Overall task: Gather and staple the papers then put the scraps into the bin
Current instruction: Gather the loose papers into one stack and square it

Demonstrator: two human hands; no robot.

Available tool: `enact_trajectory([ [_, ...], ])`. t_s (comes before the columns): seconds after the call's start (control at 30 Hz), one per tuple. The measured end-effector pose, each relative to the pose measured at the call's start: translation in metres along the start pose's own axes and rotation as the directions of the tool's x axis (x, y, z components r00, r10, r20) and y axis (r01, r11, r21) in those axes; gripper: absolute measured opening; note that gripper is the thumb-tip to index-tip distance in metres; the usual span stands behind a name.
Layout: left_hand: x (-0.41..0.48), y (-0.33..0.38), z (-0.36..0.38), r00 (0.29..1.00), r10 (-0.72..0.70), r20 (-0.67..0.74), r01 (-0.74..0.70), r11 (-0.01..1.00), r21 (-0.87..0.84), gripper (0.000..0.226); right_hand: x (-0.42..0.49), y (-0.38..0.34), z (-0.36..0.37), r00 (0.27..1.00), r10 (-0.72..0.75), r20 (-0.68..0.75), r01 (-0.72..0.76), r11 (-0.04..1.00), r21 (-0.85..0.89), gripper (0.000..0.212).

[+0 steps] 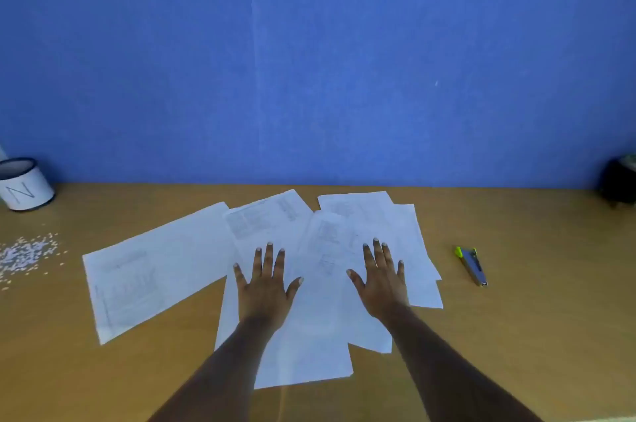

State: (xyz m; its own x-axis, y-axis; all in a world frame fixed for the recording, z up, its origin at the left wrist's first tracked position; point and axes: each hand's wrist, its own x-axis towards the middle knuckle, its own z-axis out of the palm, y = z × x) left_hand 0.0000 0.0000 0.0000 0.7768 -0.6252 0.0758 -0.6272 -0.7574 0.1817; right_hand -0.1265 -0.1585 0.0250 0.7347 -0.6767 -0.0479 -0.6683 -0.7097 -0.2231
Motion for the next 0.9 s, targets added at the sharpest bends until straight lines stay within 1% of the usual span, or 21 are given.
enact_trajectory([
  [0.03,0.003,-0.003,0.006,1.0,0.008,-0.015,-0.008,1.0,0.015,0.112,-0.002,0.002,0.003,1.0,0.007,0.016,-0.006,1.0,-0.011,0.068],
  [0.07,0.002,-0.002,0.005,0.999,0.006,0.047,-0.007,1.0,0.01,0.121,-0.002,0.004,0.005,0.999,0.013,0.036,-0.013,1.0,-0.016,0.068],
  [0.1,0.0,-0.001,0.006,0.998,-0.005,0.066,0.004,1.0,0.01,0.126,-0.002,0.008,0.009,0.998,0.023,0.052,-0.022,0.999,-0.026,0.069],
  [0.13,0.0,-0.001,0.007,0.994,-0.033,0.101,0.032,0.999,0.005,0.127,-0.003,0.012,0.012,0.997,0.03,0.066,-0.028,0.999,-0.028,0.069],
  [0.17,0.0,0.0,0.008,0.992,-0.044,0.118,0.043,0.999,0.014,0.121,-0.002,0.014,0.015,0.996,0.036,0.077,-0.034,0.999,-0.02,0.069],
  [0.23,0.001,0.0,0.006,0.982,-0.081,0.173,0.078,0.997,0.027,0.089,0.001,0.019,0.018,0.993,0.049,0.104,-0.047,0.999,-0.017,0.069],
  [0.27,0.003,0.001,0.005,0.972,-0.107,0.211,0.106,0.994,0.018,0.077,0.004,0.023,0.018,0.991,0.06,0.12,-0.058,0.998,-0.015,0.07],
  [0.3,0.005,0.0,0.005,0.967,-0.134,0.217,0.137,0.991,0.001,0.072,0.007,0.026,0.02,0.988,0.073,0.137,-0.073,0.997,-0.001,0.07],
  [0.4,0.017,-0.006,0.006,0.948,-0.221,0.229,0.247,0.965,-0.09,0.069,0.017,0.032,0.023,0.976,0.127,0.178,-0.142,0.987,0.074,0.073],
  [0.53,0.035,-0.013,0.008,0.908,-0.352,0.226,0.408,0.867,-0.287,0.069,0.029,0.035,0.022,0.956,0.212,0.201,-0.253,0.946,0.205,0.077],
  [0.63,0.052,-0.014,0.006,0.849,-0.48,0.222,0.527,0.734,-0.429,0.066,0.04,0.037,0.022,0.951,0.237,0.197,-0.282,0.927,0.249,0.078],
  [0.8,0.08,-0.012,-0.003,0.741,-0.621,0.255,0.651,0.571,-0.5,0.054,0.055,0.036,0.023,0.952,0.235,0.198,-0.279,0.931,0.237,0.082],
  [0.9,0.091,-0.011,-0.006,0.716,-0.643,0.272,0.67,0.524,-0.525,0.048,0.059,0.032,0.023,0.957,0.216,0.196,-0.255,0.946,0.201,0.082],
])
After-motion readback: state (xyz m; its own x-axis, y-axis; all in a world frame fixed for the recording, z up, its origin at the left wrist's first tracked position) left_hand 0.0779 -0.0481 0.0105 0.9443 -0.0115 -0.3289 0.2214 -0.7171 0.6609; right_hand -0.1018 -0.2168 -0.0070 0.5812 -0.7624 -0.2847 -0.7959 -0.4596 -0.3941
